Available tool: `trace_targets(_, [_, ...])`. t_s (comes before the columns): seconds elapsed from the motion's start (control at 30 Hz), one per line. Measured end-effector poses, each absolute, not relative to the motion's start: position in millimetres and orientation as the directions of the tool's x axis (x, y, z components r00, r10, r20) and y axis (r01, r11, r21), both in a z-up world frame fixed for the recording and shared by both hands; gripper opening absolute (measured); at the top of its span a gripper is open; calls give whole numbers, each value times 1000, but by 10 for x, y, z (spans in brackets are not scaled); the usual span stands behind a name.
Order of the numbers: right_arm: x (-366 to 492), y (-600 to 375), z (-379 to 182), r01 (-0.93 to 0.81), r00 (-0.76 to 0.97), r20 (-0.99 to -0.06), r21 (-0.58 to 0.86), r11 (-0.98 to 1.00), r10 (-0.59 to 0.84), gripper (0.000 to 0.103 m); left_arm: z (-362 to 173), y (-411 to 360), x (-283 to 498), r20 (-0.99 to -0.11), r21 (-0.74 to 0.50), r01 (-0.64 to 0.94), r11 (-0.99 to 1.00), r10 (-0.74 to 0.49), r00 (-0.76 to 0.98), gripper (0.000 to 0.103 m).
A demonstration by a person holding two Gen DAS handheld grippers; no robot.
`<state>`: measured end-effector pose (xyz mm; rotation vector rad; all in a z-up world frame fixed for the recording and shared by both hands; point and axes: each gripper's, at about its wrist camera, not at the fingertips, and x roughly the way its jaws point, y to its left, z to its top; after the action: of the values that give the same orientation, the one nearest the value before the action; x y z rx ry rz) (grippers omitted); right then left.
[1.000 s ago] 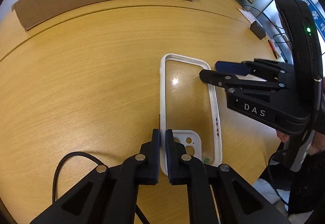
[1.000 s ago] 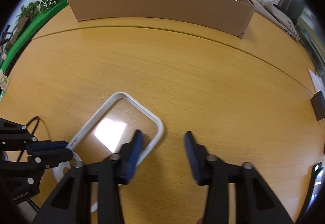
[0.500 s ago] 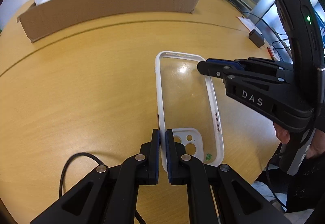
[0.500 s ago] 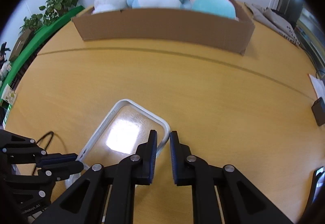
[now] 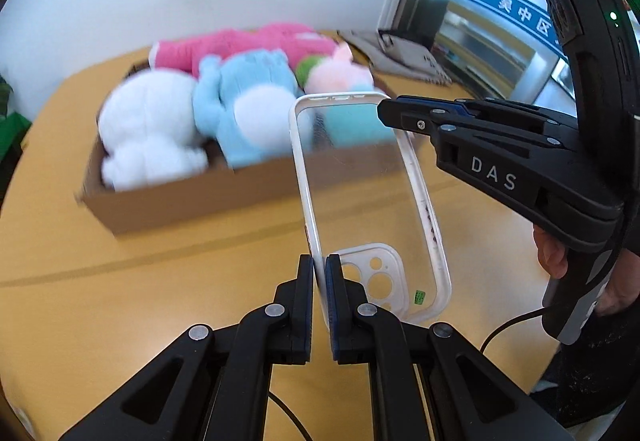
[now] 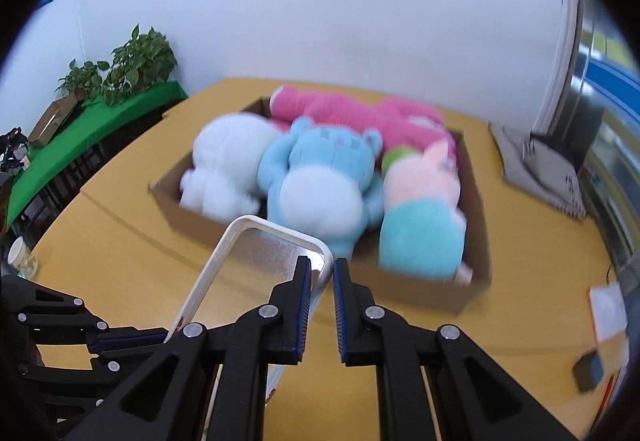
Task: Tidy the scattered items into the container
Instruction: 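Carry the phone case into the box onto the blue cat and open both grippers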
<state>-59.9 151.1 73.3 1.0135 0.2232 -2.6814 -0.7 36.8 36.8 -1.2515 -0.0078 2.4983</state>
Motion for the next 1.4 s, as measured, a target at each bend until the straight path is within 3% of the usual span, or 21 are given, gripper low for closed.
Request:
trace_targets(0.4, [-2444, 1377, 1029, 274, -773, -611, -78, -959, -171, 10, 689, 158, -1879, -737, -110, -285, -952, 270, -619, 5])
trace_targets(0.6, [-3399, 1325, 436, 245, -673, -729, -56, -968, -128, 10, 213, 28, -2720, -812, -191, -194, -962, 266, -519, 5])
trace_targets(0.73, [-3434, 1331, 162, 246, -652, -753, -101, -964, -88, 13, 109, 17, -2831, -815, -204, -175, -963, 266, -515, 5])
trace_targets(0.8, [-3385, 1401, 189, 245, -650, -750, -57, -968, -120, 17, 139, 34, -2797, -817, -185, -179, -966, 253, -518, 6])
trace_targets(0.83, [-3338, 1429, 234, 239, -659, -742, -51, -970, -124, 20, 154, 34, -2776, -819, -179, -174, -968, 245, -520, 8])
trace_targets(0.87, [-3287, 1455, 285, 232, -670, -732, -48, -972, -124, 37, 170, 26, -2746, -820, -174, -166, -971, 236, -522, 8])
trace_targets(0.9, [-3236, 1480, 336, 225, -682, -721, -46, -973, -123, 66, 192, 11, -2699, -821, -172, -153, -973, 227, -524, 8])
trace_targets(0.93, [-3127, 1503, 402, 211, -705, -702, -63, -975, -107, 79, 218, -5, -2644, -822, -171, -143, -975, 221, -525, 12])
trace_targets(1.0, [-2910, 1552, 525, 189, -747, -660, -98, -977, -78, 81, 318, -37, -2479, -810, -157, -138, -978, 207, -549, 27])
trace_targets(1.07, [-2636, 1612, 634, 179, -772, -630, -91, -980, -82, 81, 444, -74, -2262, -785, -137, -133, -982, 189, -589, 67])
trace_targets(1.13, [-2297, 1678, 694, 170, -779, -618, -47, -984, -105, 81, 593, -122, -1940, -741, -108, -112, -988, 156, -653, 85])
trace_targets(1.27, [-1728, 1774, 672, 134, -768, -631, 5, -991, -107, 81, 734, -180, -1335, -682, -100, -82, -992, 128, -720, 98])
trace_targets(1.4, [-1197, 1803, 581, 93, -757, -649, 5, -996, -74, 81, 745, -212, -668, -638, -96, -21, -995, 78, -766, 100])
